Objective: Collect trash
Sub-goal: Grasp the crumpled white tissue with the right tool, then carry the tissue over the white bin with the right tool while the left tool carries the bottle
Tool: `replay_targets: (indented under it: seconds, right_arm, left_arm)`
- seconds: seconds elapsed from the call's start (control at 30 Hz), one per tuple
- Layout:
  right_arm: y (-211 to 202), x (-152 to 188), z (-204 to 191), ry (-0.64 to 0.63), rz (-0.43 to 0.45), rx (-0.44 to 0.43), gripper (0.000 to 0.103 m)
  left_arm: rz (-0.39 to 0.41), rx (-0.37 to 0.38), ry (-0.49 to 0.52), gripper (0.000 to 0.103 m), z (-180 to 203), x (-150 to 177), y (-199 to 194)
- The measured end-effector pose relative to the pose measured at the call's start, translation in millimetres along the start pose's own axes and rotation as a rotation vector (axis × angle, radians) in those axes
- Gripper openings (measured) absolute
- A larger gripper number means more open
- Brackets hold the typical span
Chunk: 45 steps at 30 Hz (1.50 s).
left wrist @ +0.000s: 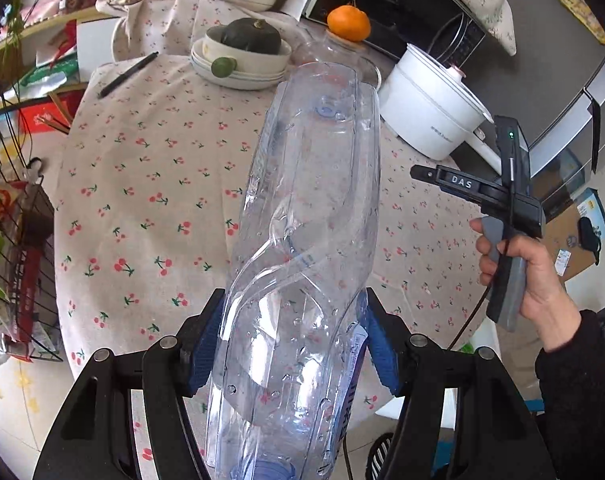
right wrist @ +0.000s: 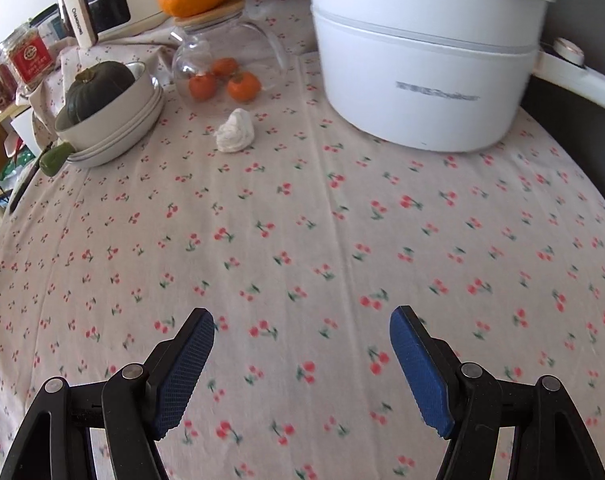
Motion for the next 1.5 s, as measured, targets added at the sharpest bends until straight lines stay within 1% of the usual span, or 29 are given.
replay_targets:
  seconds: [0.1,0.2,0.33,0.5,0.57,0.77,0.8,0.83,0.93,0.97,1.07,1.17,1.3,1.4,1.5]
  right_arm:
    - [30.4,-24.7,-21.5,-0.035,0.023,0.002,0.077]
    - [60.5,-45.9,-34.4,-0.057,0.040,0.020,0.077]
    - [92.2,-74.4,-39.9,-0.059,0.054,0.043,0.072]
    - [111.8,-108.1,-42.6,-0.080,0.102,0.069,0.072]
    - [118.3,-113.8,-46.7,-0.099,0.104,0.067,0.072]
    - [135.0,-126.8,-48.0,-0.107,0.102,0.082,0.068]
    - [135.6,-130.2,-49.8,-0.106,0.105,0.076,0.063]
    - [136.3,-132.8,-51.9,-0.111,0.106,0.070,0.060]
    - [138.6,-138.3,-57.3,-0.125,0.106,0.070,0.043]
    - [138.6,-138.9,-58.5,-0.123,0.104,0.065,0.034]
    - [137.9,-138.0,-62.6,-0.117,0.090,0.073,0.029]
    - [130.1,-129.8,-64.3,-0.110,0.078,0.065,0.028]
    - [103.4,-108.0,-62.2,-0.093,0.073,0.038,0.028]
    - [75.3,-83.2,-62.0,-0.149,0.066,0.052,0.027]
    - [43.3,-52.2,-58.8,-0.195,0.052,0.047,0.027]
  left_arm:
    - [0.019,-0.048,-0.046,0.067,-24.8,-9.9,-0.3]
    - [0.039,-0.037,-0.095,0.067,-38.8,-17.0,-5.0]
    - [0.063,-0.039,-0.109,0.068,-42.7,-23.3,-11.2]
    - [0.044,-0.057,-0.136,0.068,-53.6,-21.0,-5.1]
    - [0.033,-0.057,-0.145,0.068,-54.9,-20.9,0.3]
    - [0.006,-0.072,-0.126,0.068,-51.4,-20.7,9.9]
    - [0.006,-0.073,-0.127,0.068,-51.4,-21.0,10.4]
    - [0.006,-0.073,-0.127,0.068,-51.3,-21.0,10.8]
    - [0.003,-0.071,-0.120,0.068,-48.5,-20.5,10.7]
    - [0.003,-0.070,-0.114,0.068,-47.0,-19.9,10.2]
    - [0.004,-0.065,-0.099,0.068,-41.9,-18.8,8.5]
    - [0.005,-0.053,-0.080,0.068,-32.9,-16.4,7.1]
    - [0.009,-0.021,-0.066,0.068,-20.1,-14.2,3.5]
    - [0.030,0.001,-0.068,0.068,-11.7,-14.5,-4.1]
    - [0.043,0.035,-0.063,0.068,1.4,-11.6,-12.1]
Point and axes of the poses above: each gripper's, at about its wrist camera, not at the fingertips, and y roughly the way its jaws point, z to its right, x to its underside, the point moved 10 cm from there along y, roughly the way its jaws point, and after that the axes turned 7 degrees about -z, right-handed, at the moved point
